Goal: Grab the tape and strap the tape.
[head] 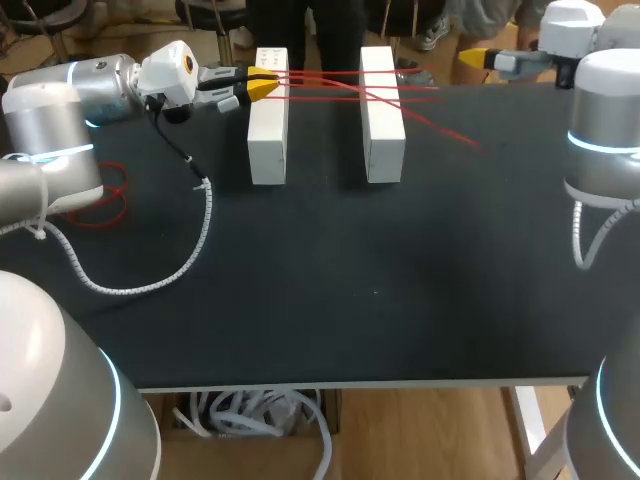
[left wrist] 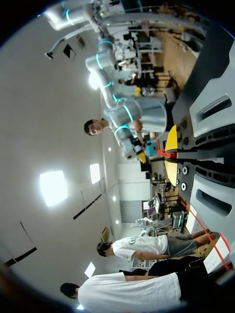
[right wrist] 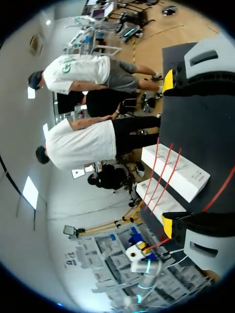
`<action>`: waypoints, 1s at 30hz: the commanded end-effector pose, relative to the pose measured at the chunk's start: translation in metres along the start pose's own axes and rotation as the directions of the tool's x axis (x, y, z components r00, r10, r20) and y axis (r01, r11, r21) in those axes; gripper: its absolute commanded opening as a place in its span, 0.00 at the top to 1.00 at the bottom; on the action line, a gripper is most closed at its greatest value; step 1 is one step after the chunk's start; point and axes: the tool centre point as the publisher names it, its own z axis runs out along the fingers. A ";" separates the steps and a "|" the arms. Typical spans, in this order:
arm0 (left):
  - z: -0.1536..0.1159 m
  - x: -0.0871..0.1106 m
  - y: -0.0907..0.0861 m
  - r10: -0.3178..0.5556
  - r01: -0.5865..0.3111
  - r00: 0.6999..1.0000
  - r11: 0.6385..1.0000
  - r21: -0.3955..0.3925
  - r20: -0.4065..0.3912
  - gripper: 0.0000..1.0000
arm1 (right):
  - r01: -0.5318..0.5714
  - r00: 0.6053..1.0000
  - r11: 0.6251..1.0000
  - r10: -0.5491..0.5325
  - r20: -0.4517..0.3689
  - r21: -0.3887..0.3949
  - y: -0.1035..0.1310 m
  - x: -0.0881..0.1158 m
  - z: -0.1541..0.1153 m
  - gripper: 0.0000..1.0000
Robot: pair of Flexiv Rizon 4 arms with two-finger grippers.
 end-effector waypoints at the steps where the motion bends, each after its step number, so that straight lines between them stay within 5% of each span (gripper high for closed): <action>1: 0.000 -0.001 0.001 0.000 0.000 1.000 1.000 0.002 -0.002 1.00 | -0.167 0.948 0.943 0.234 0.215 -0.288 -0.008 0.022 -0.047 0.00; 6: 0.000 -0.001 0.001 0.000 0.000 1.000 1.000 0.002 -0.002 1.00 | -0.071 0.925 0.911 0.212 0.315 -0.406 -0.026 0.043 -0.064 0.00; 11: 0.000 -0.001 0.001 0.000 0.000 1.000 1.000 0.002 -0.002 1.00 | -0.039 0.917 0.875 0.223 0.330 -0.483 -0.046 0.065 -0.075 0.00; 20: 0.000 -0.001 0.001 0.000 0.000 1.000 1.000 0.002 -0.002 1.00 | -0.174 0.871 0.848 0.369 0.325 -0.500 -0.069 0.080 -0.072 0.00; 30: 0.000 -0.001 0.001 0.000 0.000 1.000 1.000 0.002 -0.002 1.00 | -0.186 0.871 0.847 0.377 0.316 -0.497 -0.068 0.079 -0.074 0.00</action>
